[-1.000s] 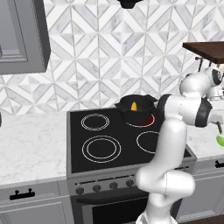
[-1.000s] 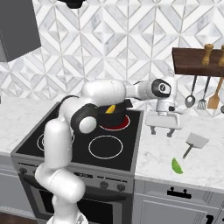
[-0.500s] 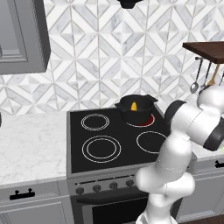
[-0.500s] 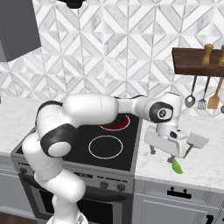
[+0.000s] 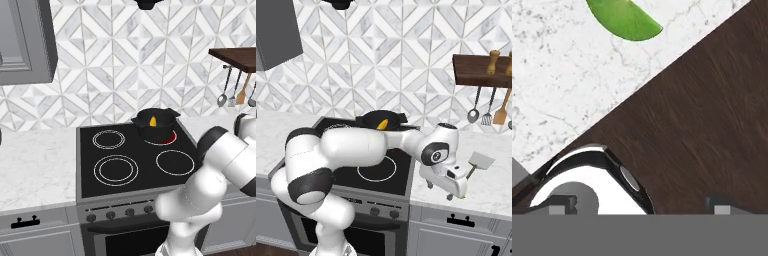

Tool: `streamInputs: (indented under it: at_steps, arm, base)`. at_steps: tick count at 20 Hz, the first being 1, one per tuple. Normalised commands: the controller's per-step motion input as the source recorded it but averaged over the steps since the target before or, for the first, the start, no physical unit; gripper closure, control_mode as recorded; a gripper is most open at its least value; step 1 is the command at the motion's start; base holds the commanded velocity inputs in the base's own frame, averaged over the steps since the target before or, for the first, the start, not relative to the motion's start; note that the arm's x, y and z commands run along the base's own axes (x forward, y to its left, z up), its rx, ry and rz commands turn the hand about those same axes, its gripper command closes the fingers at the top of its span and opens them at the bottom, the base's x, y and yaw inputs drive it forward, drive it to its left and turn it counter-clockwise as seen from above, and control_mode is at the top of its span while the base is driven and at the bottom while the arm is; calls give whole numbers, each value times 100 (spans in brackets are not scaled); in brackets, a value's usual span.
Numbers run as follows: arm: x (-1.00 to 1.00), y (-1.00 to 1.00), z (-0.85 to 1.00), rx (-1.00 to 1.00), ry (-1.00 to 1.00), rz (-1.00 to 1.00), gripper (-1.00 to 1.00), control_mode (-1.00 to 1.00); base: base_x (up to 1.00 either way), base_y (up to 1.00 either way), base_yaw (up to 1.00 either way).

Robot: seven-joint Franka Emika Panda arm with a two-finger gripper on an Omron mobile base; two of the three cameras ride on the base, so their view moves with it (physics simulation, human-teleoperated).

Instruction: Put the lemon wedge and corn in the pot. Retrieve the spatula and lightly stir the vegetables in the pot.

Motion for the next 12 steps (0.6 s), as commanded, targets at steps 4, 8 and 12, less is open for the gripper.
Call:
streamInputs:
  at_steps: [4, 8, 12]
  arm:
    - [8, -52, -10, -3, -15, 6, -100, -100]
    - [0, -39, -1, -7, -16, 7, -100, -100]
    - [12, -6, -30, -2, -3, 20, -100, -100]
  base:
    - [0, 0, 0]
    - [0, 0, 0]
    - [0, 0, 0]
